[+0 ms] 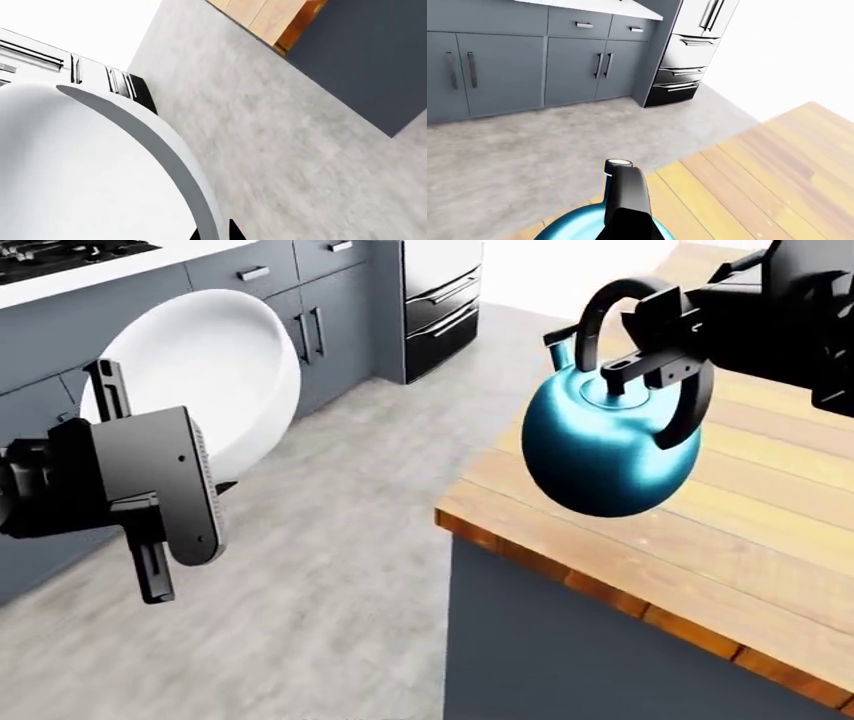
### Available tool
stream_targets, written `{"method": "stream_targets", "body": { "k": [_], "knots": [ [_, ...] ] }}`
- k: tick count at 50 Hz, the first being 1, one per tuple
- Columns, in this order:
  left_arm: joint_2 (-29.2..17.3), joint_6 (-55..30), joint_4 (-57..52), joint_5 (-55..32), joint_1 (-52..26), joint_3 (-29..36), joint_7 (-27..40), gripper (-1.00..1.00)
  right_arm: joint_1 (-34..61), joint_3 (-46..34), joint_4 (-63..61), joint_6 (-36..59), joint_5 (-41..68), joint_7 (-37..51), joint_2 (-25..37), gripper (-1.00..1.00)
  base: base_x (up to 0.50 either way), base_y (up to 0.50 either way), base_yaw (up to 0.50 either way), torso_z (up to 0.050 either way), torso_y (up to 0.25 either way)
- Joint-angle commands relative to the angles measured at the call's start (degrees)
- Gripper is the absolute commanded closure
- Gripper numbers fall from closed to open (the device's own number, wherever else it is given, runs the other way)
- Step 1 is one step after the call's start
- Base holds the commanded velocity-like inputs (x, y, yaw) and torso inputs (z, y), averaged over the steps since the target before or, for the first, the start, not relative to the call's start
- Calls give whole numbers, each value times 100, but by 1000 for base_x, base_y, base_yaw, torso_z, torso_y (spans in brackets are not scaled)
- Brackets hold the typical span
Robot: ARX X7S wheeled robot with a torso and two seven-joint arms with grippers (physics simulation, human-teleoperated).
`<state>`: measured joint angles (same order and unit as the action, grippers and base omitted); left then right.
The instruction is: Pick the kettle non electric and bowl and place them in the sink. Then turn on the water.
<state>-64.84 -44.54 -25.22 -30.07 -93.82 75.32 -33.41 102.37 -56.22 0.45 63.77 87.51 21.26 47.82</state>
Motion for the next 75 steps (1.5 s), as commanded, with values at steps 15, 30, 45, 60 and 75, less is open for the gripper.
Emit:
{"method": "stream_targets", "body": {
  "k": [15, 30, 45, 60, 75],
  "knots": [
    [-51, 29, -69, 159, -85, -93, 49, 100, 27, 125, -61, -54, -239, 24, 49, 100, 0, 0, 500, 1, 1],
    [-201, 90, -112, 160, 24, -92, 117, 100, 55, 147, -127, 14, -170, 122, 134, 100, 0, 0, 500, 1, 2],
    [-155, 11, -156, 190, -15, -99, 76, 100, 15, 221, -263, 21, -71, 222, 389, 100, 0, 0, 500, 1, 1],
    [-207, 18, -184, 206, 0, -111, 68, 100, 61, 244, -286, 72, -7, 282, 408, 100, 0, 0, 500, 1, 2],
    [-212, 77, -163, 227, 88, -99, 111, 100, -55, 200, -272, -29, -121, 253, 370, 100, 0, 0, 500, 0, 1]
  ]
}}
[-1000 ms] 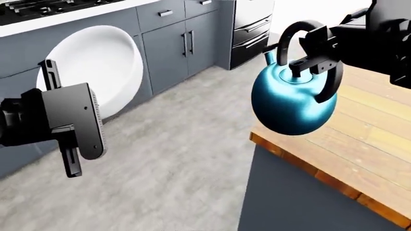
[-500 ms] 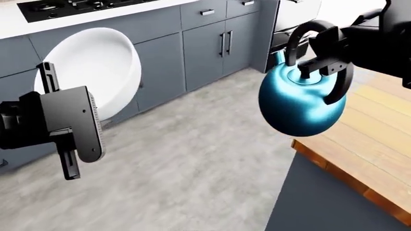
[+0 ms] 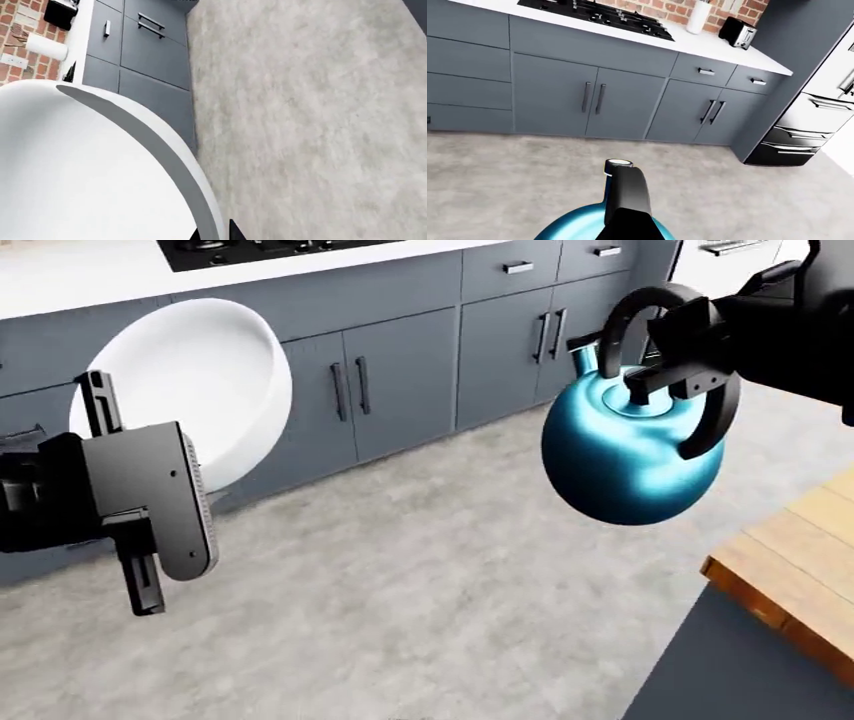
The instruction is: Pick the kettle non electric and bowl and place them in the sink. Then turn on the water.
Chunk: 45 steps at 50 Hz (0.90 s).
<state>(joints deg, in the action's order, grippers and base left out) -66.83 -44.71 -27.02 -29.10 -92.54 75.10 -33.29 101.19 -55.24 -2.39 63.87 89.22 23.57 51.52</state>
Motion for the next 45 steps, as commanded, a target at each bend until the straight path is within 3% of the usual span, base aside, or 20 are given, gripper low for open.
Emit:
{"method": "stream_targets", "body": {
  "k": [1, 45],
  "knots": [
    [-16, 102, 19, 133, -34, -76, 103, 100, 65, 98, 14, -37, -299, 23, -3, 100, 0, 0, 500, 0, 0],
    [-124, 164, -18, 247, 87, -49, 118, 100, -107, 61, -97, -142, -384, 47, 31, 100, 0, 0, 500, 1, 2]
  ]
}}
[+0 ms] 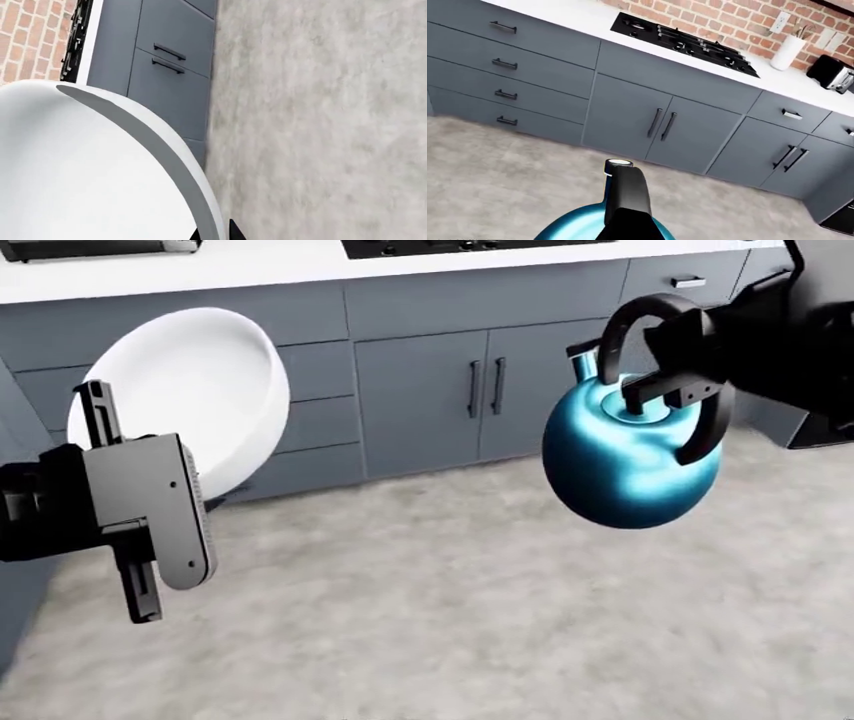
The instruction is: Pick the kettle non electric and bowl and place them in the sink. Then turn on the water.
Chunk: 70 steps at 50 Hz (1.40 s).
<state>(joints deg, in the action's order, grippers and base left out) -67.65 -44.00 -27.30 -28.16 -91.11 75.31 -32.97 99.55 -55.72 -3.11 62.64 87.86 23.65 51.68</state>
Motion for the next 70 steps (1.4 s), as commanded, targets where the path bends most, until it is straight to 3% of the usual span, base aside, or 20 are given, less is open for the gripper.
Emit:
{"method": "stream_targets", "body": {
  "k": [1, 41, 70],
  "knots": [
    [-50, 98, 10, 151, -48, -71, 92, 100, 59, 107, -24, -16, -250, 41, 14, 100, 0, 0, 500, 0, 0],
    [-153, 36, -106, 82, 10, -139, 131, 100, -127, 181, -192, -184, -242, 25, 250, 100, 0, 0, 500, 1, 2],
    [-236, 94, -106, 58, 161, -177, 322, 100, 37, 170, 9, -154, -370, -68, 72, 100, 0, 0, 500, 1, 2]
  ]
}}
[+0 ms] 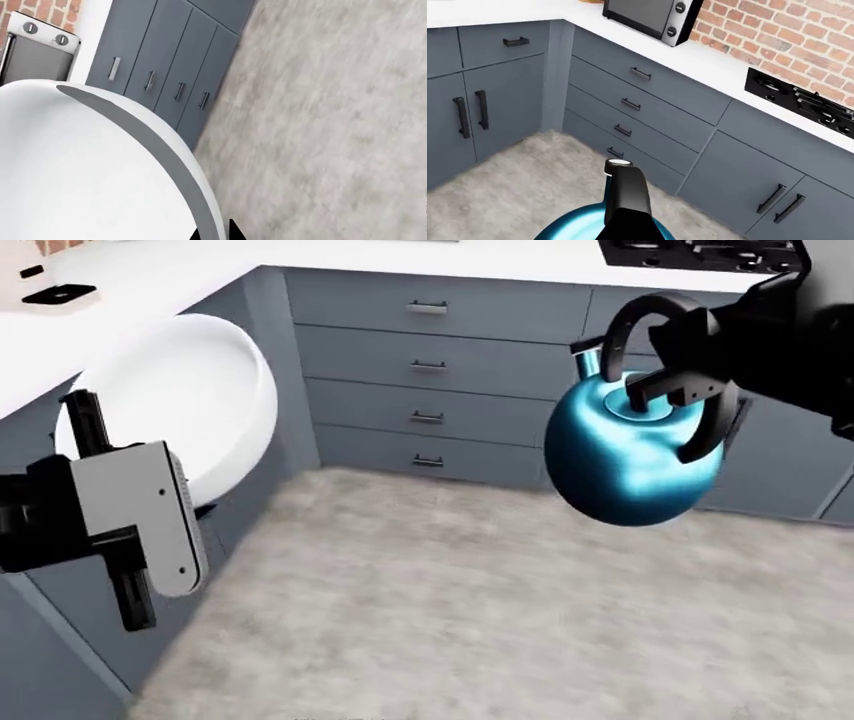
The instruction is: Pick the kettle non electric and bowl and place them in the sink. Then turn on the water.
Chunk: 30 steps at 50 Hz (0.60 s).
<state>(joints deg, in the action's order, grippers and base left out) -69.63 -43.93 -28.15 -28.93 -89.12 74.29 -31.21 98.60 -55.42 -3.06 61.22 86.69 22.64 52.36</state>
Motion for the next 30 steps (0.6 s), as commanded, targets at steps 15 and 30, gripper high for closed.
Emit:
{"method": "stream_targets", "body": {
  "k": [15, 30],
  "knots": [
    [-189, 3, -249, 23, 37, -115, 311, 100, 76, 155, -81, -71, -266, 20, 30, 100, 0, 0, 500, 1, 1],
    [-312, 83, -320, -113, 223, -107, 474, 100, -58, 167, -162, -159, -252, 85, 74, 100, 0, 0, 500, 1, 2]
  ]
}}
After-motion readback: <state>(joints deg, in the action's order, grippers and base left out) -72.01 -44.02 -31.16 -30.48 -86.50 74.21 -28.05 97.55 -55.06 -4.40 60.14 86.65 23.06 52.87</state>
